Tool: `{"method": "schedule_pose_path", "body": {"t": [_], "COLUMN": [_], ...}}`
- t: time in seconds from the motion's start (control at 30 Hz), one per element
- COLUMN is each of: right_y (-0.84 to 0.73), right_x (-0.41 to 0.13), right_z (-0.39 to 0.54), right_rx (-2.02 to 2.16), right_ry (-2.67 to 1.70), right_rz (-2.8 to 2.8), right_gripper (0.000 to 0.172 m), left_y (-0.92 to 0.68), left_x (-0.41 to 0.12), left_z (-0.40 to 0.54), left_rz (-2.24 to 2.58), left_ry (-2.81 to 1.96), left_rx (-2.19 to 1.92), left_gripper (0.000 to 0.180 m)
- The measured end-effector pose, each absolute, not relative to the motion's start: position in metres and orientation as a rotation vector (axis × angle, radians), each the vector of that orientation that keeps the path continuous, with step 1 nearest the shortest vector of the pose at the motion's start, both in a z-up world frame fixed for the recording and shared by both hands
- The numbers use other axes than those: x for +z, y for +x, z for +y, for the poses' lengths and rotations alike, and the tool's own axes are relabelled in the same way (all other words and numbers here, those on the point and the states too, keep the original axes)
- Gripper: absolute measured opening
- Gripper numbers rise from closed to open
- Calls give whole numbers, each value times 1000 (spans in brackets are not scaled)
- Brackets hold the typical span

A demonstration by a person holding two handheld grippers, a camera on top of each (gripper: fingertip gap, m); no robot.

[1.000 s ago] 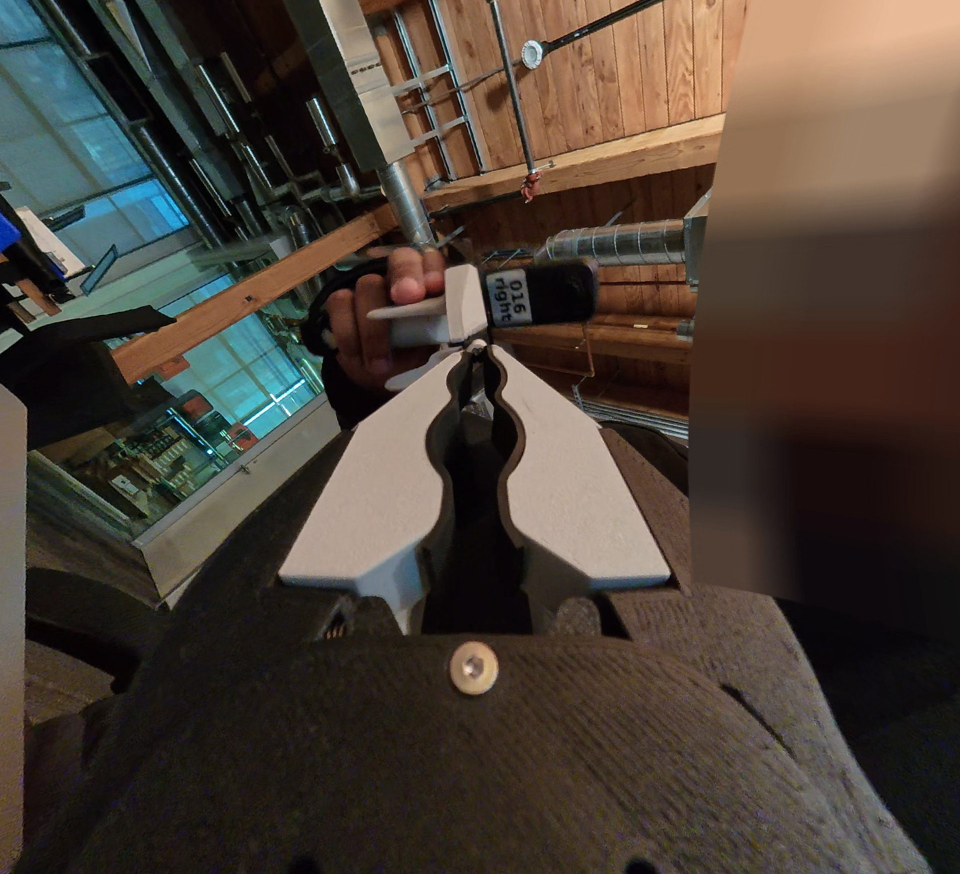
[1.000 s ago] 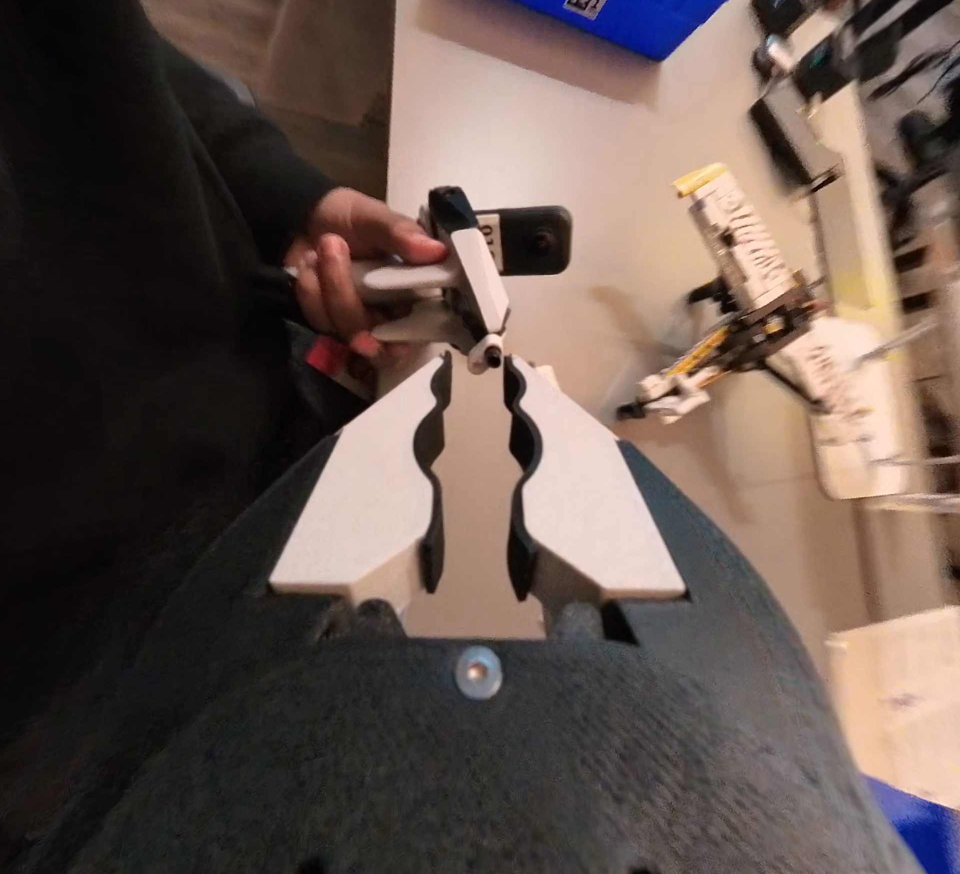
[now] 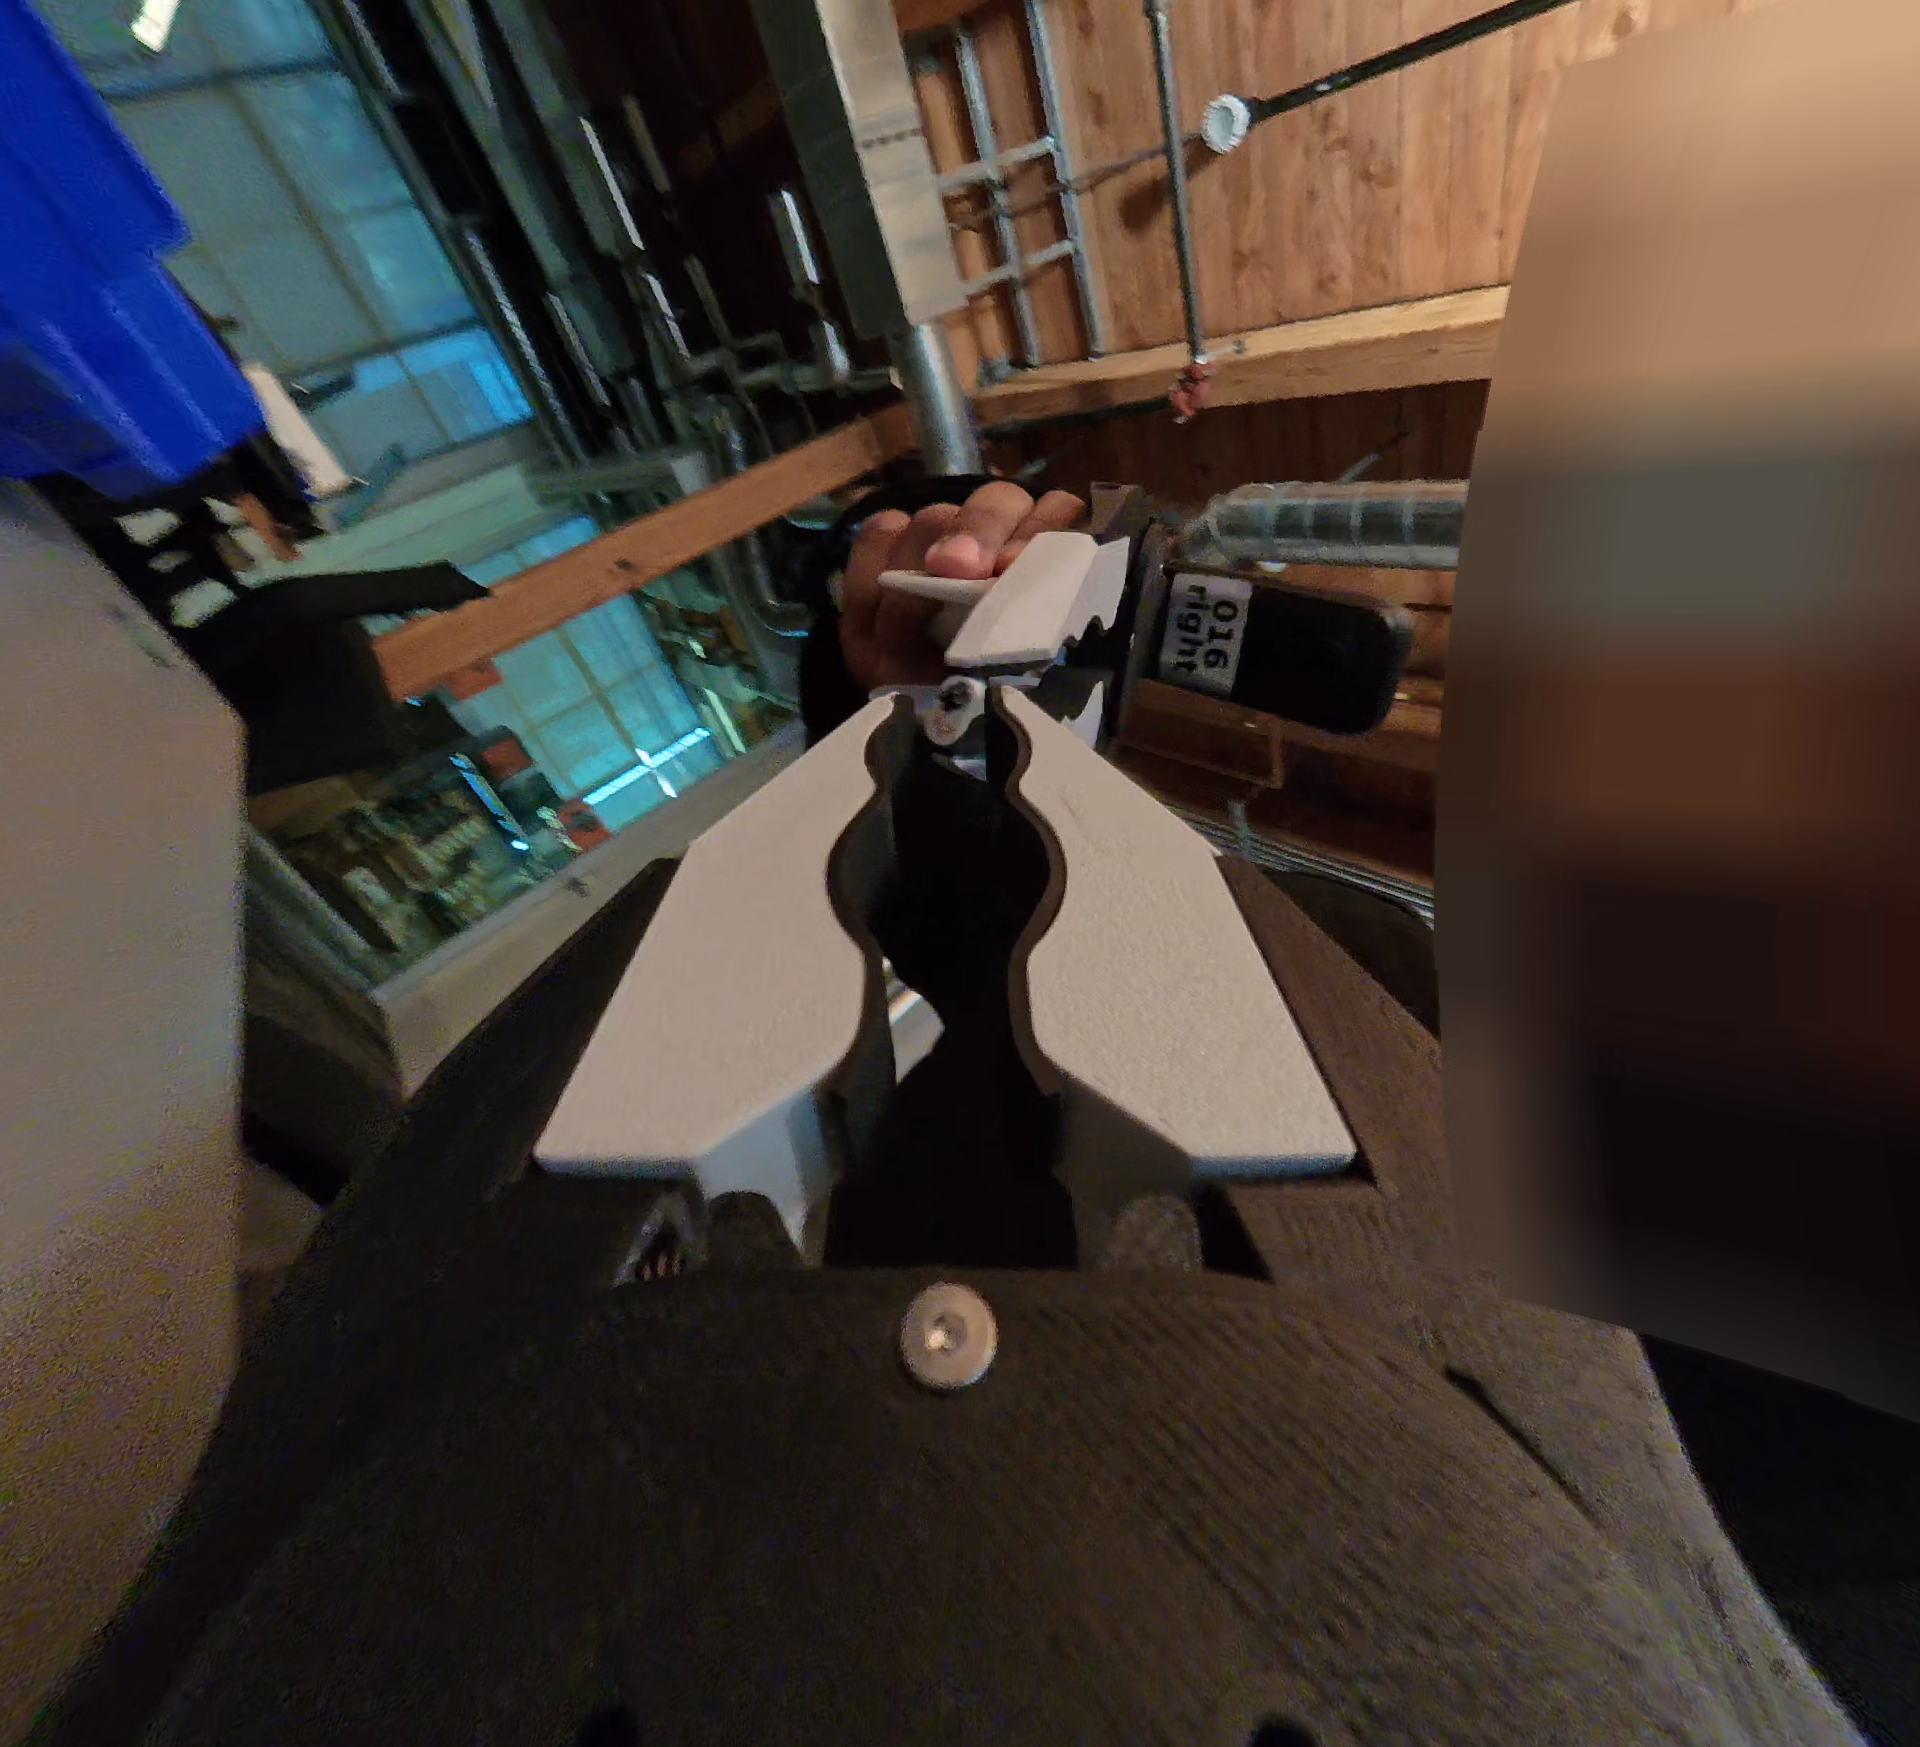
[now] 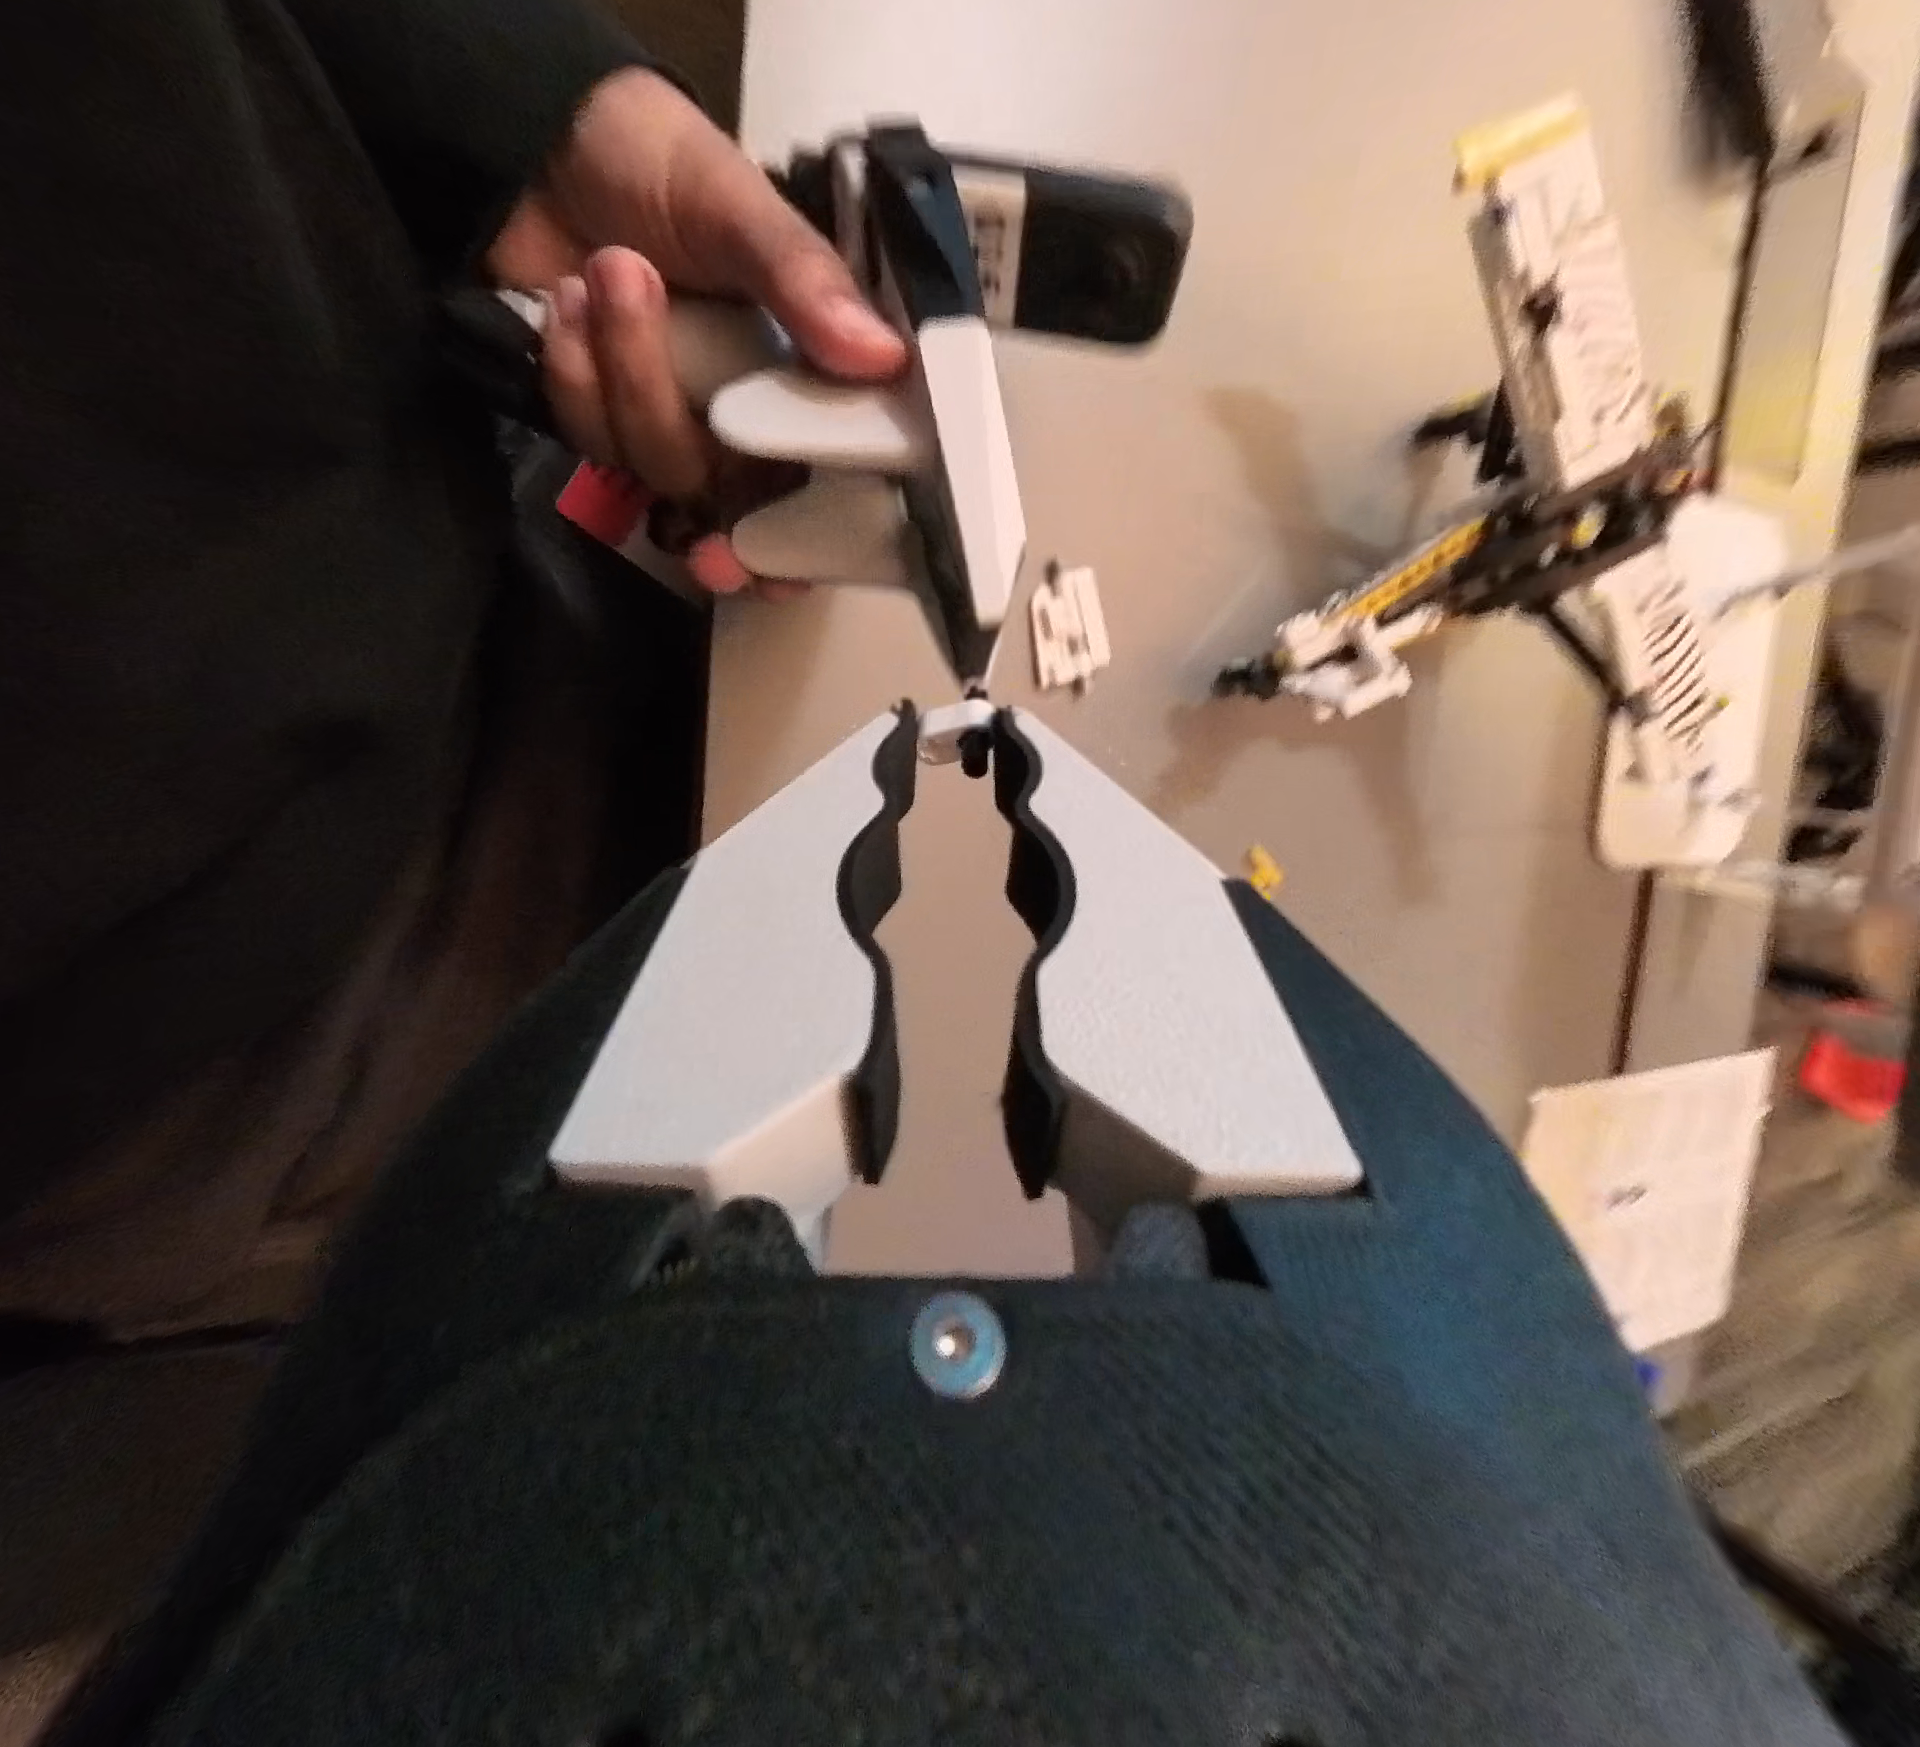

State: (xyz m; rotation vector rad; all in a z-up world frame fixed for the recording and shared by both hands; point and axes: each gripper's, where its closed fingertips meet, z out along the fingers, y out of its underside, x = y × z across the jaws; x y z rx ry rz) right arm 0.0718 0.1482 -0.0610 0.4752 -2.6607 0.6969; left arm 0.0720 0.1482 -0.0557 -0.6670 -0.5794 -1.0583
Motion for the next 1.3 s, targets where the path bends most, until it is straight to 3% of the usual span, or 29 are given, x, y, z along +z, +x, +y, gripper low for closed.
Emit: {"method": "schedule_pose_path", "body": {"t": [0.27, 0.63, 0.93, 1.3], "right_y": [21, 8, 5, 2], "right_x": [-124, -204, -171, -206], "right_z": [223, 277, 284, 299], "right_rx": [257, -264, -387, -854], "right_ry": [-125, -143, -172, -88], "right_rz": [-3058, -3305, -3250, -3140], "right_gripper": [13, 11, 12, 10], "left_y": [57, 54, 49, 49], "left_x": [-66, -69, -68, -69], "left_z": [137, 131, 121, 121], "left_rz": [-650, -644, -647, -645], "left_ry": [-750, -783, -741, -737], "left_rx": [-864, -850, -858, -873], "left_gripper": [7, 3, 2, 3]}}
